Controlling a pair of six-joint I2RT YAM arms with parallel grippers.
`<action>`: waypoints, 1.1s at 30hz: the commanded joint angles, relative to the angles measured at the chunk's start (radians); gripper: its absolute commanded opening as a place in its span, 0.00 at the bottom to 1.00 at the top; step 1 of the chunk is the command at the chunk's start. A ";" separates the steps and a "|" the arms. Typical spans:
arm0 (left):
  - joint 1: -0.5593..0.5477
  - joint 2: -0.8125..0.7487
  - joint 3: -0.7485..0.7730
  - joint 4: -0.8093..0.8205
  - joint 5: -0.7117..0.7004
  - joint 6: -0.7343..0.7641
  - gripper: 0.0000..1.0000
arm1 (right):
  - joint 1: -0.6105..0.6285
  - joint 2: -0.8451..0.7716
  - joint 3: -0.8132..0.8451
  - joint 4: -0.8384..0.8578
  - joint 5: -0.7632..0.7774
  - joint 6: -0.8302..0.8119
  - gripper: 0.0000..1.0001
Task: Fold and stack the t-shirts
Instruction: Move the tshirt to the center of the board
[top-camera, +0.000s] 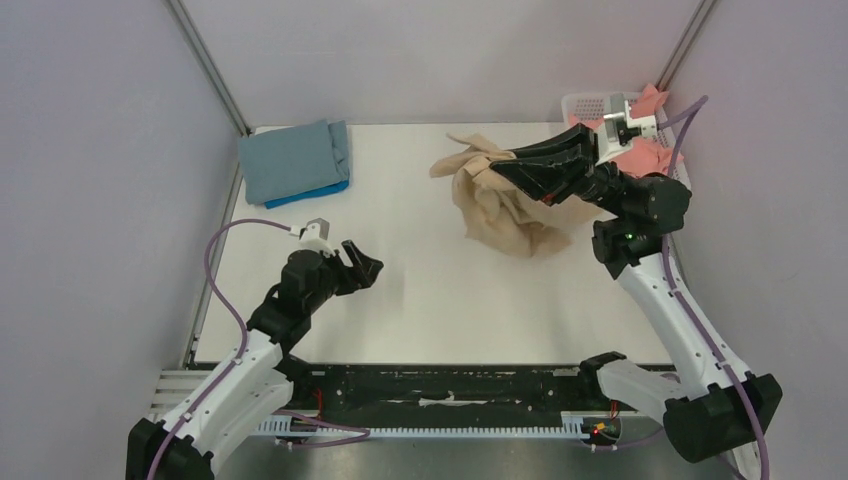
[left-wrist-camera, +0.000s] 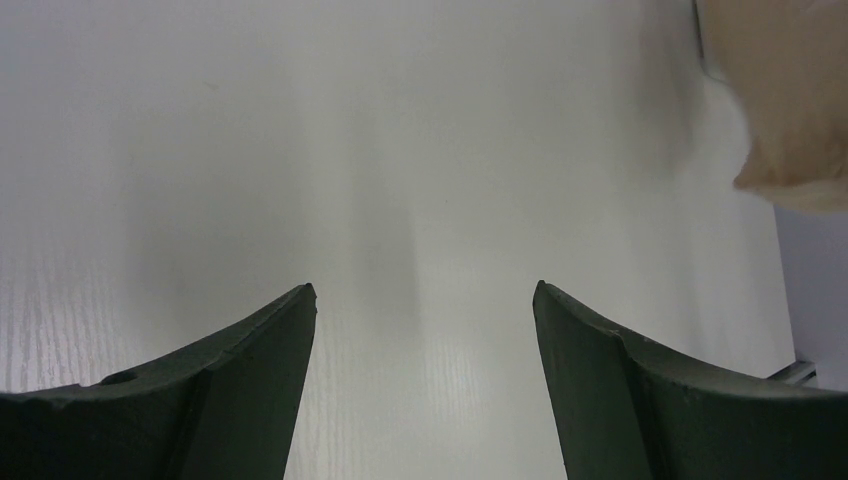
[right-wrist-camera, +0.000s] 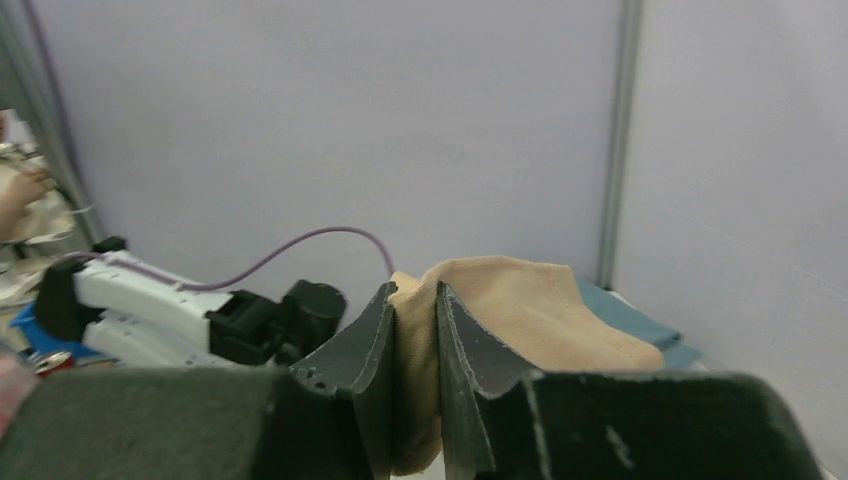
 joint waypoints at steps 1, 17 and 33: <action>-0.003 -0.017 0.000 0.023 0.012 -0.026 0.85 | 0.086 0.059 0.071 0.209 -0.096 0.137 0.00; -0.003 -0.070 -0.013 -0.005 -0.040 -0.060 0.85 | 0.114 0.061 -0.106 -0.516 0.687 -0.385 0.00; -0.013 0.066 -0.049 0.064 0.108 -0.157 0.85 | 0.114 -0.176 -0.712 -0.646 1.223 -0.269 0.98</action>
